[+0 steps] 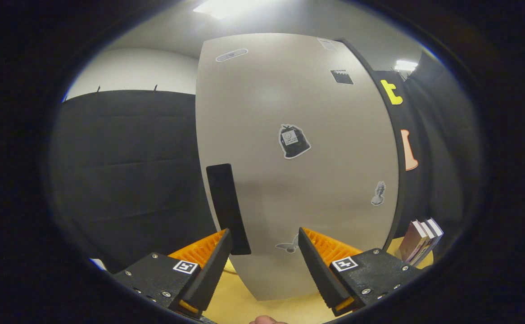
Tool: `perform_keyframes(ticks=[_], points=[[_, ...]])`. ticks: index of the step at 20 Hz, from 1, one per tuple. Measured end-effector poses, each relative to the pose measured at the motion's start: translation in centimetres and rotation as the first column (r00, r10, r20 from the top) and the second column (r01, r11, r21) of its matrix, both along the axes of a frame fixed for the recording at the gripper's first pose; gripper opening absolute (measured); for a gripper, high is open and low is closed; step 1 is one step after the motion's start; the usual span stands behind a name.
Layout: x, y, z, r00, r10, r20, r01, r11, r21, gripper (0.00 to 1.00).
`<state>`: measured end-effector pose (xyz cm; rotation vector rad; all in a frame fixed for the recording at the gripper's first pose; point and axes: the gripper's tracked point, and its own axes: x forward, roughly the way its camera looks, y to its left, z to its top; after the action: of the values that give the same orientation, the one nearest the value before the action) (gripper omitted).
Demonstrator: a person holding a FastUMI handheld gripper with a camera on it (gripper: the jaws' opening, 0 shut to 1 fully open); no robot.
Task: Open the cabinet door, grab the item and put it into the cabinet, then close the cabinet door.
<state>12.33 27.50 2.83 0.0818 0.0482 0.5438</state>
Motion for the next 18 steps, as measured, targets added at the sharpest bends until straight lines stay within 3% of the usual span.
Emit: perform_keyframes(ticks=[7,18], points=[[3.7,1.4,0.1,0.997,-0.074,0.005,0.074,0.997,0.004,0.92],[4.8,2.7,-1.1,0.995,-0.097,0.016,0.098,0.994,-0.038,0.92]])
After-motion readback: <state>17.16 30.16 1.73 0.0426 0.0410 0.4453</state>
